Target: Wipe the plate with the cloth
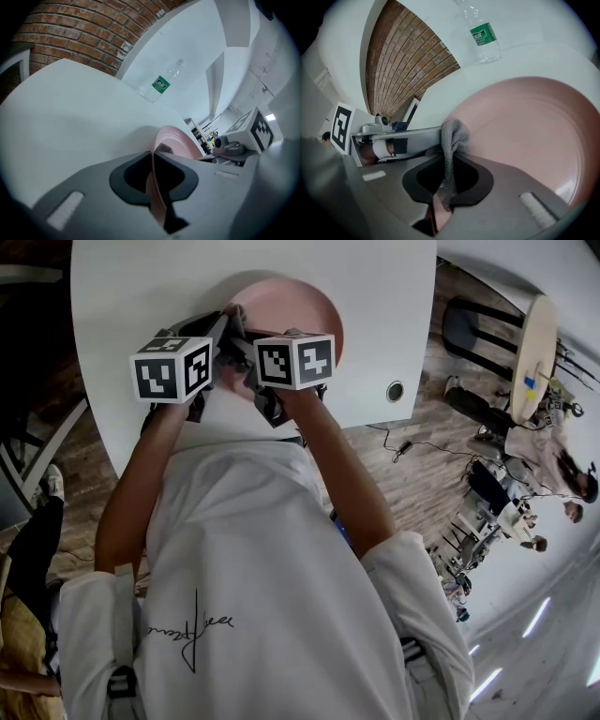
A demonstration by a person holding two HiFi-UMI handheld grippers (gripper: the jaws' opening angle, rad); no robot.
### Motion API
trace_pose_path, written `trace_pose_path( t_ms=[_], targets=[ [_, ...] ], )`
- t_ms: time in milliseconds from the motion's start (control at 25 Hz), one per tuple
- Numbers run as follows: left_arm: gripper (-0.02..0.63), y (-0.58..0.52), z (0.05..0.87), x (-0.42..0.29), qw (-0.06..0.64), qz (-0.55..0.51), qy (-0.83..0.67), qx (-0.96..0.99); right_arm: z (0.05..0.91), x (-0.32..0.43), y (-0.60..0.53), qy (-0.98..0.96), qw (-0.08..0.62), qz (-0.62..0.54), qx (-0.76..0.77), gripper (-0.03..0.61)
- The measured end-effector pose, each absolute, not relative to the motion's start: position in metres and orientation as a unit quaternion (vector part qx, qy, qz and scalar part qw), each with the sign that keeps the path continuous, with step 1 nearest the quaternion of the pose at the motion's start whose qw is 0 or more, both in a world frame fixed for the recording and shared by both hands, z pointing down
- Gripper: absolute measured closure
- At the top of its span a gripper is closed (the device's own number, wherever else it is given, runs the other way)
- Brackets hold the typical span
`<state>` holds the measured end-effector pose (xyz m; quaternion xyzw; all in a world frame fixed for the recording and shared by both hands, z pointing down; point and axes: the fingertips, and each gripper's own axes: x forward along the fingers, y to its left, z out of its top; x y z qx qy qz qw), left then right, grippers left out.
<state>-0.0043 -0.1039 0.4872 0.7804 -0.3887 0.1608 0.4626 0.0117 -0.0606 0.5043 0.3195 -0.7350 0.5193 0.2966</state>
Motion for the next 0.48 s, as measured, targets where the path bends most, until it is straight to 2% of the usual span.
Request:
trace_pose_path(
  t_ms=[480],
  targets=[
    [0.575,-0.106,0.489,-0.004,0.462,0.163,-0.386,0.782,0.506,0.006,-0.043,-0.735,0.307,0.536,0.280,0.545]
  ],
)
